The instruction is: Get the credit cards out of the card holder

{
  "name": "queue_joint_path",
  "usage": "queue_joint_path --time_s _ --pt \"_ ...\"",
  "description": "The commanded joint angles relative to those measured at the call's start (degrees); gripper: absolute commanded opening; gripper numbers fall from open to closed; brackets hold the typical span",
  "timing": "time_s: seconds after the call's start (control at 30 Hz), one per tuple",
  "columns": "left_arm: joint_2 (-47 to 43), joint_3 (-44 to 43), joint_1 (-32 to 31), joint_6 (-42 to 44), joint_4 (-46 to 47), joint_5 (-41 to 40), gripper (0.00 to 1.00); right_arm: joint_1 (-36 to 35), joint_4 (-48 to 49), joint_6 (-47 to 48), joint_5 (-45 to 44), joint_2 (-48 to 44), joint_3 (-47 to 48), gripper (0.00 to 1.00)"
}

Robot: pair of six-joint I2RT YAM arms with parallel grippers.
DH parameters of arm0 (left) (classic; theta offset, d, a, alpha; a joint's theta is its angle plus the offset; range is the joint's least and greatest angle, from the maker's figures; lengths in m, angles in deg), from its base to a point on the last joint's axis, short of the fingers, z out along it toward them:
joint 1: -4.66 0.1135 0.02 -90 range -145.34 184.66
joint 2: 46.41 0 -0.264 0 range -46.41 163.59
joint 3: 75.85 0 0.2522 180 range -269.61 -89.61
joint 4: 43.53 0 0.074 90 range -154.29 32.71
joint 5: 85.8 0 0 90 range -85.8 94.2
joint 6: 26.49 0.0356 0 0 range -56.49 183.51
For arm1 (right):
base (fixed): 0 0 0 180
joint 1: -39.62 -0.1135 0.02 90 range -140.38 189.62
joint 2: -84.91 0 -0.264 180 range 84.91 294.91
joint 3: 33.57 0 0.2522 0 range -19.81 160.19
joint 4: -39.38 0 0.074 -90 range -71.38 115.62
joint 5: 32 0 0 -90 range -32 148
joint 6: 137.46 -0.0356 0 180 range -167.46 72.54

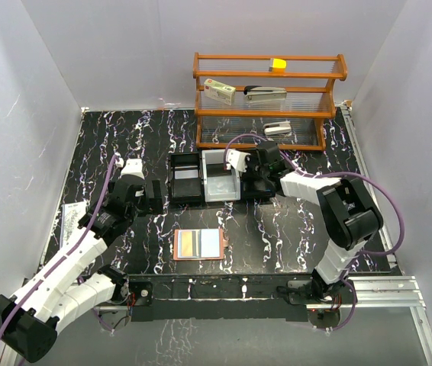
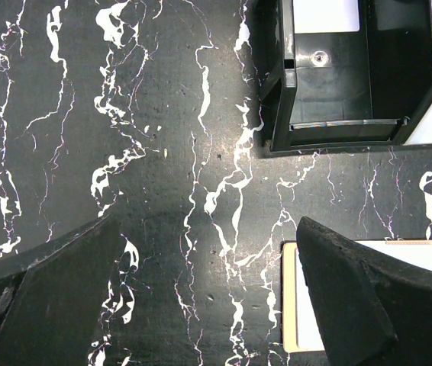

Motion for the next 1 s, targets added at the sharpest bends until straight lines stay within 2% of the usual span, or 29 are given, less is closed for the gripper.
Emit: queue_joint_path --time_s 0.0,0.2,0.33,0.4,0.53,0.6,0.97 --pt "-0.04 0.01 0.23 0.47 0.21 0.01 0.99 0.17 5.57 1.31 -1.14 2.75 3.39 0.00" --pt "-0.05 0.11 0.19 0.47 0.25 0.07 0.99 0.27 4.34 1.91 -0.75 4.49 3.79 0.01" --pt "0.20 -0.05 0.28 0.40 0.13 -0.11 0.99 0.21 -1.15 1.85 1.35 5.53 5.47 0.07" --pt "0.15 -0.09 0.27 0.25 0.00 -0.38 0.99 0.19 -1.18 1.63 1.89 5.38 4.99 0.15" --pt "0.04 -0.01 0.23 0.21 0.06 -0.50 0.99 0.18 -1.03 1.76 0.66 4.96 4.06 0.20" --pt "0.16 0.04 0.23 0.21 0.08 -0.42 0.99 0.19 -0.81 1.46 0.50 4.89 3.99 0.27" --pt "1.06 -0.19 0.25 0.12 -0.09 0.03 0.99 0.25 -0.28 -0.66 0.33 5.15 4.03 0.33"
